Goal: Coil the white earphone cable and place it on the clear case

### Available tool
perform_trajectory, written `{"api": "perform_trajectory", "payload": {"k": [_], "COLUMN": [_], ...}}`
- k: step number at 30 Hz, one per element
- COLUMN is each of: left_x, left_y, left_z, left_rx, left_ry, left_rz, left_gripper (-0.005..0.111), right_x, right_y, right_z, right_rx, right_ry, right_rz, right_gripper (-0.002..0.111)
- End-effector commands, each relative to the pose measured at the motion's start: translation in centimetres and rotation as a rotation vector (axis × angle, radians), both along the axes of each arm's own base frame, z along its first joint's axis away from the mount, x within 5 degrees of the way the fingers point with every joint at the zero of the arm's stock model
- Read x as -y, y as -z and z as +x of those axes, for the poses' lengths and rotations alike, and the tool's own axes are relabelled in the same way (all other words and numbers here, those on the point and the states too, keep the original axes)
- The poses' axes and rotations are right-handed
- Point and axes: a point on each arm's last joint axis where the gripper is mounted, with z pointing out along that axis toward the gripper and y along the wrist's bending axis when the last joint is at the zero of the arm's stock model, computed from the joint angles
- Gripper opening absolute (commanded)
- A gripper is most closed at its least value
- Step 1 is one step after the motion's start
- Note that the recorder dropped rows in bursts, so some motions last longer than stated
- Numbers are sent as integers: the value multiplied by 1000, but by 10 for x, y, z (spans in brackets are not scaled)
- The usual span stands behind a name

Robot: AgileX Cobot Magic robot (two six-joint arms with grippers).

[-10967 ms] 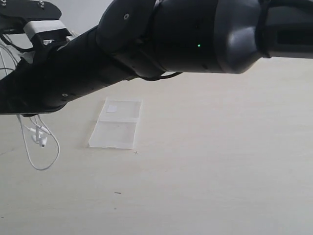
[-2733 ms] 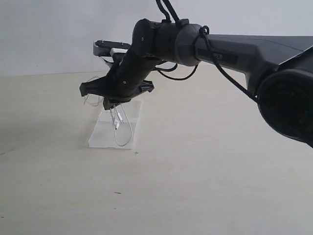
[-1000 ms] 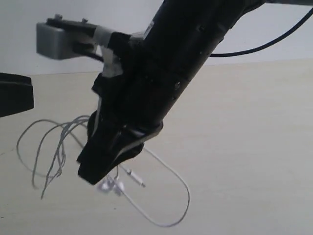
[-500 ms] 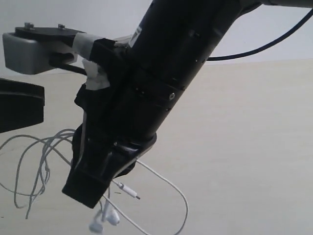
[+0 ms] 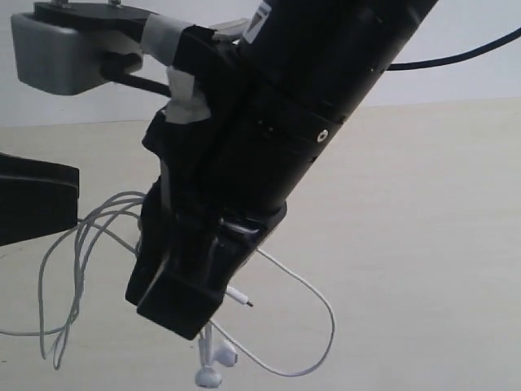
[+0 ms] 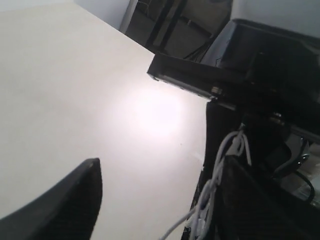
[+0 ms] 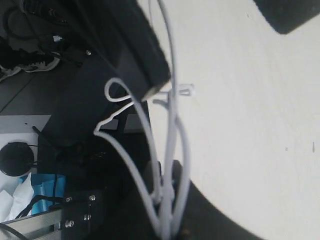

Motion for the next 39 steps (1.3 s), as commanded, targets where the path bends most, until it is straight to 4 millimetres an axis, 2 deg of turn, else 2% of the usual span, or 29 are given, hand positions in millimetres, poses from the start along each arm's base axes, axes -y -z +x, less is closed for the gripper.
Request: {"api": "perform_trajectory", "payload": {"k": [1,6,12,16,26,39], "left_x": [1,2,17,25,25,25], "left_y": [0,0,0,0,1,1], "left_z": [-1,-1,-9,-14,-13,-13], "left_rx": [-32,-59,-65,-57,-38,19], "left_ry": [-5,-11,93,156,163,179], "left_rz": [-27,-40,-38,-33,-25,-5], "left_gripper": [67,67,67,67,66,35], "right_x": [2,3,-2,-3,-2,1], "right_y": [-1,3,13,13,7,-10], "right_z": [-1,2,7,7,3,-4], "right_rx": [31,47,25,18,2,-4], "right_ry": [-12,6,13,6,9,11], "right_rz": [-8,-44,-75,-65,-35,36], "right_gripper": [0,0,0,0,0,0]}}
